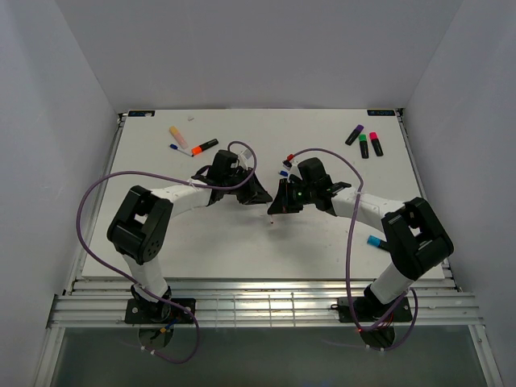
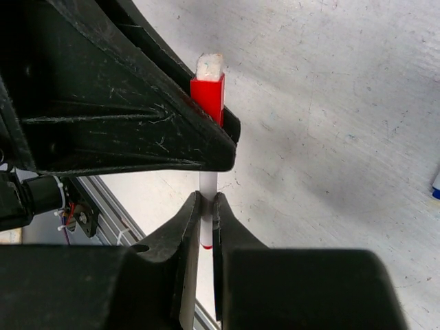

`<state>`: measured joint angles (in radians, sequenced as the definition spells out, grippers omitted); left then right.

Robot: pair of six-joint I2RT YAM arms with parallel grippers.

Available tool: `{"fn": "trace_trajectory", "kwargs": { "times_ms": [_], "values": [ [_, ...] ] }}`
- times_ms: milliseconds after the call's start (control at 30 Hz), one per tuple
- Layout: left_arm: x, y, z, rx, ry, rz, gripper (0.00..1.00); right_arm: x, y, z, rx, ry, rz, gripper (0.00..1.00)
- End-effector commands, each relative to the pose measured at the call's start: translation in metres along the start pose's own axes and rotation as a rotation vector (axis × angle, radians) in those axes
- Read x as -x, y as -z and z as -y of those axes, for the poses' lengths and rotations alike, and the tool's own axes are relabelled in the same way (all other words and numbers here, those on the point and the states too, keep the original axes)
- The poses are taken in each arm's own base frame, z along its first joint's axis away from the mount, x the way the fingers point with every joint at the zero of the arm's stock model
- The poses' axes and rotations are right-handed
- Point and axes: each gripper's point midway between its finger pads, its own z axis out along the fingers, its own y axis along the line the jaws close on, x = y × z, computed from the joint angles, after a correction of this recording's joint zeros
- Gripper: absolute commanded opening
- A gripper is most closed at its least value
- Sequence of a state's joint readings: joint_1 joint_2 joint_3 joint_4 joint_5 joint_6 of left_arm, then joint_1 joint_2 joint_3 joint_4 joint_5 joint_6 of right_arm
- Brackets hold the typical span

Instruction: Open the pen caps

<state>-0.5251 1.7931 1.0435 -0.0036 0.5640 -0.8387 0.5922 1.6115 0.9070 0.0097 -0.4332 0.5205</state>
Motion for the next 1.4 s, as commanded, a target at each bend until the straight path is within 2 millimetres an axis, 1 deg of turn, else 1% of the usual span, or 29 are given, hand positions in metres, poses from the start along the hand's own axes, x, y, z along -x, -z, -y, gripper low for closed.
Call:
{"fn": "trace_trajectory", "kwargs": {
  "times_ms": [0,100,133,267,367,433,467,567,600,633,667,700,733,767,800,833,867,900,933,967,1033,1067,1100,1133,1167,1233,1300,1333,1367],
  "values": [
    [0.002,0.007,0.021,-0.056,-0.041,0.006,0.11,0.010,0.000,-0.010,0.028,0.037,0.039,0.08],
    [0.004,0.006,0.021,-0.048,-0.040,0.011,0.00,0.007,0.000,-0.007,0.021,0.041,0.033,0.12],
    [0.004,0.006,0.018,-0.038,-0.032,0.010,0.00,0.007,0.000,-0.007,0.019,0.041,0.033,0.15],
    [0.001,0.005,0.016,-0.028,-0.004,-0.008,0.00,0.006,-0.005,-0.007,0.012,0.052,0.025,0.38],
    [0.001,0.005,0.018,-0.030,0.003,-0.010,0.00,0.006,-0.010,-0.007,0.006,0.054,0.016,0.41],
    [0.002,0.006,0.020,-0.032,0.002,-0.006,0.00,0.004,-0.014,-0.006,-0.004,0.054,0.005,0.38],
    [0.003,0.007,0.021,-0.032,0.001,-0.002,0.00,0.006,-0.015,-0.005,-0.012,0.056,0.009,0.28],
    [0.007,0.007,0.021,-0.013,0.003,0.008,0.00,0.002,-0.019,0.001,-0.049,0.061,-0.003,0.08],
    [0.009,0.007,0.021,-0.004,0.005,0.012,0.00,0.004,-0.020,0.001,-0.064,0.074,0.005,0.08],
    [0.009,0.007,0.016,0.026,0.024,0.006,0.00,-0.014,-0.020,0.007,-0.127,0.098,-0.057,0.08],
    [0.019,0.007,0.022,0.041,0.029,0.025,0.00,-0.008,-0.018,0.026,-0.287,0.131,-0.018,0.08],
    [0.026,0.002,0.010,0.111,0.055,0.047,0.00,0.001,-0.016,0.027,-0.361,0.174,0.009,0.08],
    [0.022,0.002,0.000,0.174,0.096,0.017,0.00,-0.005,-0.016,0.025,-0.448,0.232,0.018,0.08],
    [0.026,0.000,-0.002,0.195,0.105,0.017,0.00,-0.001,0.000,0.049,-0.644,0.266,0.057,0.08],
    [0.038,0.001,0.006,0.188,0.099,0.035,0.00,0.000,0.006,0.051,-0.711,0.298,0.070,0.08],
    [0.042,-0.002,0.004,0.195,0.103,0.035,0.00,-0.002,0.008,0.047,-0.764,0.346,0.078,0.08],
    [0.047,-0.003,0.005,0.196,0.099,0.047,0.00,0.004,0.020,0.056,-0.872,0.382,0.114,0.08],
    [0.059,-0.001,0.011,0.187,0.077,0.072,0.00,-0.001,0.027,0.060,-0.916,0.399,0.099,0.08],
    [0.062,-0.001,0.010,0.191,0.076,0.069,0.00,-0.001,0.030,0.059,-0.929,0.409,0.103,0.08],
    [0.065,-0.002,0.010,0.181,0.070,0.064,0.00,-0.009,0.030,0.062,-0.916,0.409,0.080,0.08],
    [0.073,0.000,0.011,0.146,0.039,0.084,0.00,-0.005,0.026,0.049,-0.812,0.410,0.107,0.08],
    [0.076,0.005,0.015,0.134,0.023,0.105,0.00,-0.019,0.018,0.044,-0.715,0.396,0.061,0.08],
    [0.078,0.008,0.014,0.129,0.016,0.117,0.00,-0.019,0.015,0.038,-0.654,0.387,0.064,0.08],
    [0.079,0.009,0.012,0.116,-0.004,0.128,0.00,-0.007,0.015,0.028,-0.574,0.358,0.114,0.08],
    [0.080,0.014,0.016,0.108,-0.015,0.140,0.00,-0.022,0.008,0.022,-0.468,0.336,0.067,0.08],
    [0.081,0.017,0.010,0.134,-0.011,0.156,0.00,-0.014,0.007,0.011,-0.350,0.292,0.094,0.08],
    [0.083,0.019,0.001,0.179,0.000,0.164,0.00,-0.020,0.005,0.010,-0.262,0.257,0.066,0.08],
    [0.083,0.021,-0.002,0.194,-0.005,0.164,0.00,-0.013,0.005,0.009,-0.214,0.239,0.082,0.08],
    [0.085,0.022,-0.005,0.206,-0.004,0.173,0.00,-0.020,0.002,-0.011,-0.060,0.230,0.046,0.08]
  ]
}}
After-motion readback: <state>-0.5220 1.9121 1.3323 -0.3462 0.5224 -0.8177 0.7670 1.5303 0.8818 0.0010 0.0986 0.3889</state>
